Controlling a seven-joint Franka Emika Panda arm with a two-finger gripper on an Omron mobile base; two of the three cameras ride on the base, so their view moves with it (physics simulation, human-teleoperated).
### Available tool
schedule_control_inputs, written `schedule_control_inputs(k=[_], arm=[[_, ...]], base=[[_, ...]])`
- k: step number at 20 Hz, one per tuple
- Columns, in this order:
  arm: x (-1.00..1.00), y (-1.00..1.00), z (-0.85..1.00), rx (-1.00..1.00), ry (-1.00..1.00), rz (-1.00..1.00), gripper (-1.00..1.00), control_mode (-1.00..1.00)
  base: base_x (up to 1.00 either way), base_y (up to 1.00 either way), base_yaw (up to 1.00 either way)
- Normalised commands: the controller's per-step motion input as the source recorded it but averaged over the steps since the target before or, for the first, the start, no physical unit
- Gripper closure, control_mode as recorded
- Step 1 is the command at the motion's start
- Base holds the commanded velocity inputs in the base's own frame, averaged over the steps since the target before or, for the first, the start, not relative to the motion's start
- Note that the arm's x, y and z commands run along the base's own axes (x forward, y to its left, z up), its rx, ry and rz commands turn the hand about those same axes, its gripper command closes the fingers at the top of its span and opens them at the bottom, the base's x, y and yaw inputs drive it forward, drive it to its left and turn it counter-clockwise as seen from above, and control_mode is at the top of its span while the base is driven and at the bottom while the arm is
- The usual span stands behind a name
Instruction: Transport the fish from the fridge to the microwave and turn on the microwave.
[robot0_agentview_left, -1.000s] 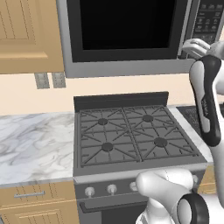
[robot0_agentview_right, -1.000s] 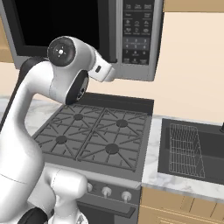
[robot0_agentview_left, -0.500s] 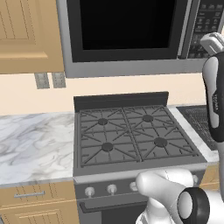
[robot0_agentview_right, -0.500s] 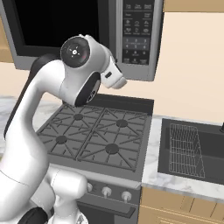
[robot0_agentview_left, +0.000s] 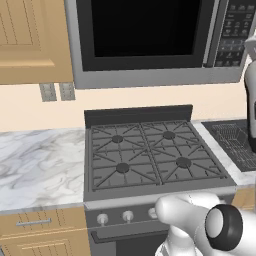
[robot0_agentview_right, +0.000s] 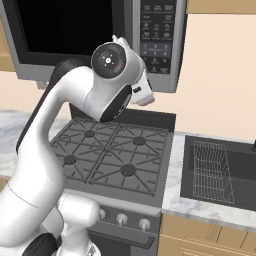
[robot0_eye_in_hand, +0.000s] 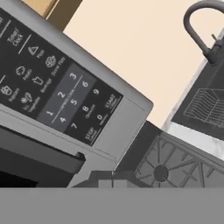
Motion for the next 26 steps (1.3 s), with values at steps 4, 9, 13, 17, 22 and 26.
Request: schedule_control_inputs(k=[4,9,13,17,22,26], arm=[[0.0,-0.32,0.0,0.15,0.0,-0.02,1.0,-1.0],[0.0,-0.21,-0.04,0.12,0.0,0.0,1.0,-1.0],[0.0,-0.05,-0.17,0.11,-0.05,0.0,1.0,-1.0],[0.0,0.0,-0.13,0.12,-0.12,0.0,1.0,-1.0],[0.07,0.0,-0.09,0.11,-0.12,0.0,1.0,-1.0],[0.13,0.0,-0.04,0.08,-0.11,0.0,1.0,-1.0]], base=[[0.0,0.0,0.0],[0.0,0.0,0.0],[0.0,0.0,0.0],[0.0,0.0,0.0],[0.0,0.0,0.0],[0.0,0.0,0.0]])
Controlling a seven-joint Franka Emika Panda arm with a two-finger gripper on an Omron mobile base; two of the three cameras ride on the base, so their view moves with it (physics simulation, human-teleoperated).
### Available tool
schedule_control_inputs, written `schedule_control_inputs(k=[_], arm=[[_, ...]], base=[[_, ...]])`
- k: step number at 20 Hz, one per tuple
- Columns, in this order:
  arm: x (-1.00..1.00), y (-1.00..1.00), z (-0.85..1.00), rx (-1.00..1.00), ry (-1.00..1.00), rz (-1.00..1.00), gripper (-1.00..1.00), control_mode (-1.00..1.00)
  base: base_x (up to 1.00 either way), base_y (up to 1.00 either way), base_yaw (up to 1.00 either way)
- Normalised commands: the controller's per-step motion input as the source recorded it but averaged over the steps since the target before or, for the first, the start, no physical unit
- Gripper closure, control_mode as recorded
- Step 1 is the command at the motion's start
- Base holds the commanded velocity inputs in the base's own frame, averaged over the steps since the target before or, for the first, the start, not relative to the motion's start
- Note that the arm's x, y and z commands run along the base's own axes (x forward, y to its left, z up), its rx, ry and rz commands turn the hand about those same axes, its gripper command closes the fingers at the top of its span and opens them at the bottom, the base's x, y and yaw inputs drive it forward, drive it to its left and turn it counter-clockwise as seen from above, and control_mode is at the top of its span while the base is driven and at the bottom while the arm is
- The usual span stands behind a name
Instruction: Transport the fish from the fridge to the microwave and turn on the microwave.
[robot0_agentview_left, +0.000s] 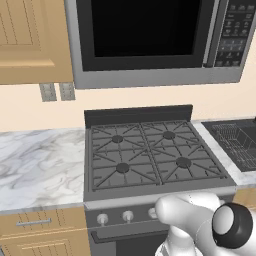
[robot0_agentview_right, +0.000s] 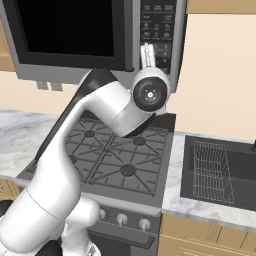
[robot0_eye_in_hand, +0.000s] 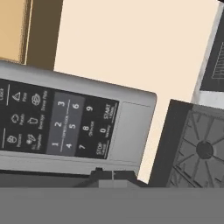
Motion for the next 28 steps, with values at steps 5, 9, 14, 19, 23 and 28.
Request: schedule_control_inputs(k=[5,9,14,19,23,28], arm=[[0.14,0.0,0.0,0.07,-0.13,0.0,1.0,-1.0],[0.1,0.0,-0.02,0.03,-0.11,0.0,1.0,-1.0],[0.12,0.0,-0.05,0.0,-0.11,0.0,1.0,-1.0],[0.11,0.0,-0.06,0.01,-0.08,0.0,1.0,-1.0],[0.18,0.0,-0.1,0.01,-0.03,0.0,1.0,-1.0],[0.12,-0.08,-0.06,0.02,0.0,0.0,1.0,-1.0]], base=[[0.0,0.0,0.0],[0.0,0.0,0.0],[0.0,0.0,0.0],[0.0,0.0,0.0],[0.0,0.0,0.0],[0.0,0.0,0.0]])
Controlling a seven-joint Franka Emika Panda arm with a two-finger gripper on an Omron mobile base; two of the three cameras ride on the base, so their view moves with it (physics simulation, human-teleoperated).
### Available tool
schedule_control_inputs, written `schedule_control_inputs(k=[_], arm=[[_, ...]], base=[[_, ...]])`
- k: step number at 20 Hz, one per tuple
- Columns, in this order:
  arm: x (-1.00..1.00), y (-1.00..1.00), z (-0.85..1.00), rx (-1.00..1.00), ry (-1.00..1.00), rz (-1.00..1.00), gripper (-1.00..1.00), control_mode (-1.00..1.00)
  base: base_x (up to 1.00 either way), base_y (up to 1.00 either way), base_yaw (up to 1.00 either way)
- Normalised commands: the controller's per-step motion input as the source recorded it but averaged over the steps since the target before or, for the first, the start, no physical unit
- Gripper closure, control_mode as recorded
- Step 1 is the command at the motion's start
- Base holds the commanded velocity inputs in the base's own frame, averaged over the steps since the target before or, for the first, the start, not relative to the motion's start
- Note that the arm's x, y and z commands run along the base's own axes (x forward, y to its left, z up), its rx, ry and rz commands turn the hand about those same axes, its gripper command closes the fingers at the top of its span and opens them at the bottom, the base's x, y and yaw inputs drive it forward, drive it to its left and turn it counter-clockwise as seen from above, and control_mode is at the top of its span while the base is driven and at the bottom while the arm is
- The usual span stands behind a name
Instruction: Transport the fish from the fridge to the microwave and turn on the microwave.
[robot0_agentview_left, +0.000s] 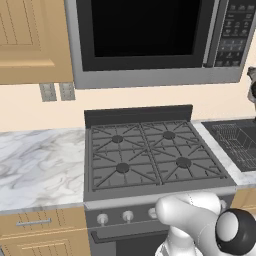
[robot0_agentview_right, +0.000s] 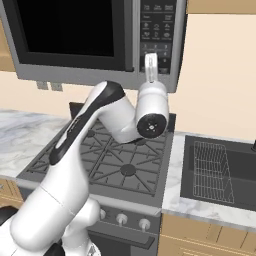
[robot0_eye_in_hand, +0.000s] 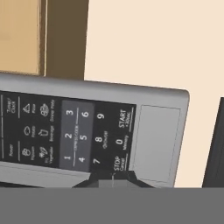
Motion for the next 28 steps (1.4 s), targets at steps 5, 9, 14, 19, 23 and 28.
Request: schedule_control_inputs(k=[5,9,14,19,23,28], arm=[[0.06,-0.16,0.0,0.03,0.0,0.0,1.0,-1.0],[0.15,-0.1,0.0,0.03,0.0,0.0,1.0,-1.0],[0.29,-0.01,0.0,0.03,0.0,0.0,1.0,-1.0],[0.31,-0.03,0.0,0.03,0.0,0.0,1.0,-1.0],[0.22,-0.08,0.0,0.04,0.0,0.0,1.0,-1.0],[0.24,-0.07,0.0,0.04,0.0,0.0,1.0,-1.0]], base=[[0.0,0.0,0.0],[0.0,0.0,0.0],[0.0,0.0,0.0],[0.0,0.0,0.0],[0.0,0.0,0.0],[0.0,0.0,0.0]])
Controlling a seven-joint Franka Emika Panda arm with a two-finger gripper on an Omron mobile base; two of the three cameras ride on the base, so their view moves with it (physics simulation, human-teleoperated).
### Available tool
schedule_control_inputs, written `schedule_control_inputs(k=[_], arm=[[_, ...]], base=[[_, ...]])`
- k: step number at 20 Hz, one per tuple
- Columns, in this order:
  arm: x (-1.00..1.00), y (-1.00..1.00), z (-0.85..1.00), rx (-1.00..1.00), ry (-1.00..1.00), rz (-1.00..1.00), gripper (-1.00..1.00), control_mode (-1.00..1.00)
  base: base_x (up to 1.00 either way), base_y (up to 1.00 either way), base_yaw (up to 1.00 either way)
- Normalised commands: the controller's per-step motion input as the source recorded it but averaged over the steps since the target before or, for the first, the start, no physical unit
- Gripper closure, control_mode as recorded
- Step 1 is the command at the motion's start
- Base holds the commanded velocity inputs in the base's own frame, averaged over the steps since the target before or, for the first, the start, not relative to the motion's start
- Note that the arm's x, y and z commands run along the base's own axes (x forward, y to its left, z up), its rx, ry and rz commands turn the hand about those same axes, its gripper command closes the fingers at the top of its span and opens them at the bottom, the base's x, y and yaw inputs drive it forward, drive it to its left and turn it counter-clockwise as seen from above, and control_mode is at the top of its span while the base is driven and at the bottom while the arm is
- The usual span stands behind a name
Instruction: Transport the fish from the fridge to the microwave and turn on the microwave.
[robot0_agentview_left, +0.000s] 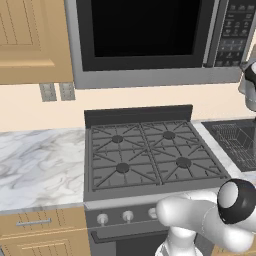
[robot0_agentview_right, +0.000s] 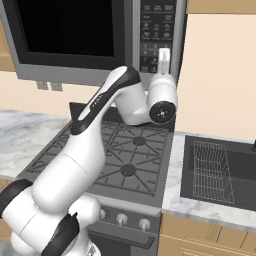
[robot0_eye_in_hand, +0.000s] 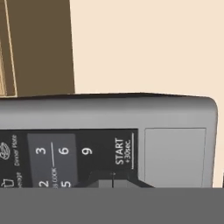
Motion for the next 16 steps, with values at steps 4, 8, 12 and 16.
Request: schedule_control_inputs(k=[4,8,12,16], arm=[[0.27,-0.01,-0.03,0.03,0.0,0.0,1.0,-1.0],[0.25,-0.05,-0.06,0.03,0.0,0.0,1.0,-1.0],[0.26,-0.09,-0.07,0.04,0.0,0.0,1.0,-1.0],[0.28,-0.12,-0.09,0.05,0.0,0.0,1.0,-1.0]], base=[[0.0,0.0,0.0],[0.0,0.0,0.0],[0.0,0.0,0.0],[0.0,0.0,0.0]])
